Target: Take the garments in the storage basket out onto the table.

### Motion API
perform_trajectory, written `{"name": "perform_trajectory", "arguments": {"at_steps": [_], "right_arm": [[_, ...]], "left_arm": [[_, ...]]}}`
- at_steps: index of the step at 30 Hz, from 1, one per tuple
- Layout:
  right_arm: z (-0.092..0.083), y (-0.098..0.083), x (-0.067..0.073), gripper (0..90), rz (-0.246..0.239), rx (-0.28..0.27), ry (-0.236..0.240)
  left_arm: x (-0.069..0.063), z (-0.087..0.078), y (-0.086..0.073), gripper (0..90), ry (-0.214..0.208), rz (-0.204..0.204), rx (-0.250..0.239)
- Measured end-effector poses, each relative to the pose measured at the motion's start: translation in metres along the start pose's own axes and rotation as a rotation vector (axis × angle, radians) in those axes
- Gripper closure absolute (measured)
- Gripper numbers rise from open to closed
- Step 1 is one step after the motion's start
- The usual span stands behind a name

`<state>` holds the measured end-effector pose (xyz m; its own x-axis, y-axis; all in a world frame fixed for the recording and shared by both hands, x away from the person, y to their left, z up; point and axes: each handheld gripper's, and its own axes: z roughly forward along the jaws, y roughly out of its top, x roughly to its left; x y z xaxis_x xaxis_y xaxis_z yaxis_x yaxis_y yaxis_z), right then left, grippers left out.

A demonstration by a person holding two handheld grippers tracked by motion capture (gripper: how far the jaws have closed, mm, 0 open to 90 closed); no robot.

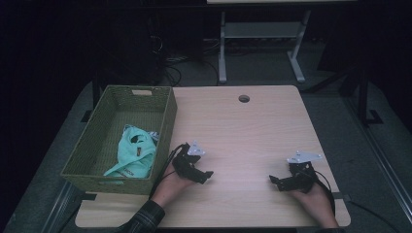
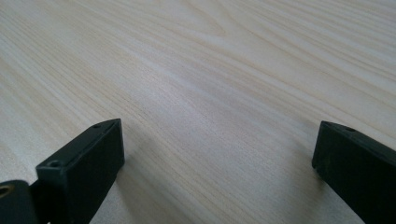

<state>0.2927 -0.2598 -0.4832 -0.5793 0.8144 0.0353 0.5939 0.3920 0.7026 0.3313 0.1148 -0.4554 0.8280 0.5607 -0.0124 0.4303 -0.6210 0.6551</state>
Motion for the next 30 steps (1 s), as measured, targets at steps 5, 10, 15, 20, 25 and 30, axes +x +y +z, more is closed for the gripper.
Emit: {"name": "perform_trajectory", "arguments": {"at_steps": [5,10,15,20,25,30], "right_arm": [[0.000,0.000,0.000,2.0,0.001,0.000,0.000],[0.000,0.000,0.000,2.0,0.000,0.000,0.000],[0.000,0.000,0.000,2.0,0.000,0.000,0.000],[0.000,0.000,0.000,2.0,0.000,0.000,0.000],[0.000,0.000,0.000,2.0,0.000,0.000,0.000],[0.000,0.000,0.000,2.0,0.000,0.000,0.000]], "left_arm": [[0.001,-0.002,0.002,14.2,-0.017,-0.003,-0.015],[0.000,-0.003,0.004,14.1,-0.028,-0.001,-0.020],[0.001,-0.006,0.005,14.1,-0.032,0.009,-0.021],[0.000,-0.008,0.007,14.1,-0.042,0.017,-0.019],[-0.001,-0.010,0.009,14.1,-0.049,0.015,-0.025],[-0.001,-0.014,0.013,14.1,-0.051,0.023,-0.027]]}}
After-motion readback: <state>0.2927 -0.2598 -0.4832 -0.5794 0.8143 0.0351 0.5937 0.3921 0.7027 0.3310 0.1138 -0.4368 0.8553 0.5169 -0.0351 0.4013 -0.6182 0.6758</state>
